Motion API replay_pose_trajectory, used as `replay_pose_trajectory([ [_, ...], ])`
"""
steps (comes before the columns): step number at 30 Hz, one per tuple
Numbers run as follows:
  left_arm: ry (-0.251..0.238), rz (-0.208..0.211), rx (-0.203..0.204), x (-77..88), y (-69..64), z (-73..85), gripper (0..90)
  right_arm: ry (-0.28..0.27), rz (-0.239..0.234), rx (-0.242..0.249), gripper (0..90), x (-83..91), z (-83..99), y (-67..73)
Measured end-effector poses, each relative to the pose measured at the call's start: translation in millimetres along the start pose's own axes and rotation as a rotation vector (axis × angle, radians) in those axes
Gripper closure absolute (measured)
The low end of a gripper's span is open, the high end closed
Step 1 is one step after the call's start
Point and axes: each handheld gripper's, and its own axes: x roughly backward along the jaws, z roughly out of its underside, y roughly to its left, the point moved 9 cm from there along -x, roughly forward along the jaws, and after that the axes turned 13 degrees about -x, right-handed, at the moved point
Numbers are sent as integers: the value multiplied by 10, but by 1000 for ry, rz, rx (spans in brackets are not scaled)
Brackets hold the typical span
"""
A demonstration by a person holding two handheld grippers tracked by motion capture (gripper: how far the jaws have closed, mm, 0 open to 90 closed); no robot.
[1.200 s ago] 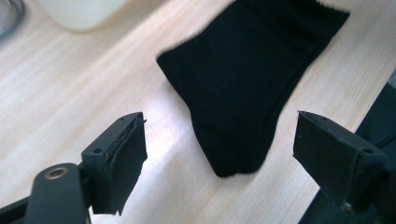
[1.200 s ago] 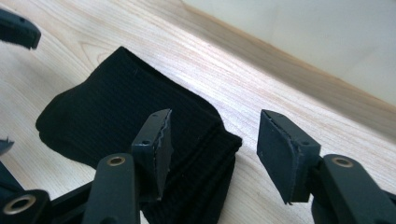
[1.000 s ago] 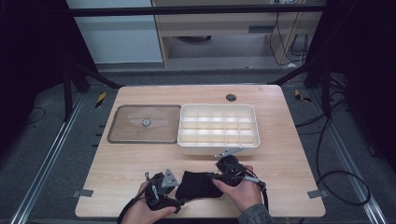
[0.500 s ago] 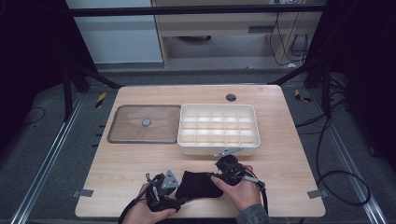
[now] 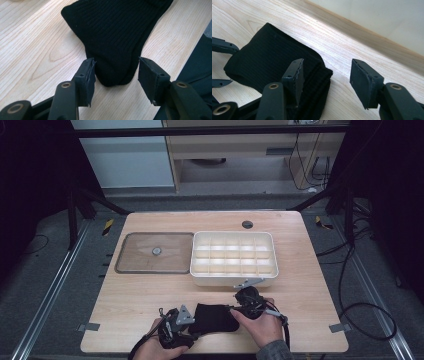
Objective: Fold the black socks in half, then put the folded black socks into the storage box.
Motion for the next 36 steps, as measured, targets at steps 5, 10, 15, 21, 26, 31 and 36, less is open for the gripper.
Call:
replay_pose_trajectory([
  [5,15,6,0,-24,10,33,504,-1,0,1,439,-49,-25,-4],
  [10,21,13,20,-52,55,51,594,16,-2,-4,438,-111,-26,1],
  [15,35,15,6,-90,90,53,729,31,-1,1,461,-148,16,-1],
  [21,50,17,-8,-97,122,33,831,42,-5,4,469,-142,85,-27],
  [26,52,9,-8,-102,148,17,837,33,-24,10,430,-113,92,14],
  [31,44,3,6,-83,186,10,838,61,-1,36,436,-120,150,30],
  [36,15,-13,22,-17,253,-50,838,76,-3,47,449,-132,204,75],
])
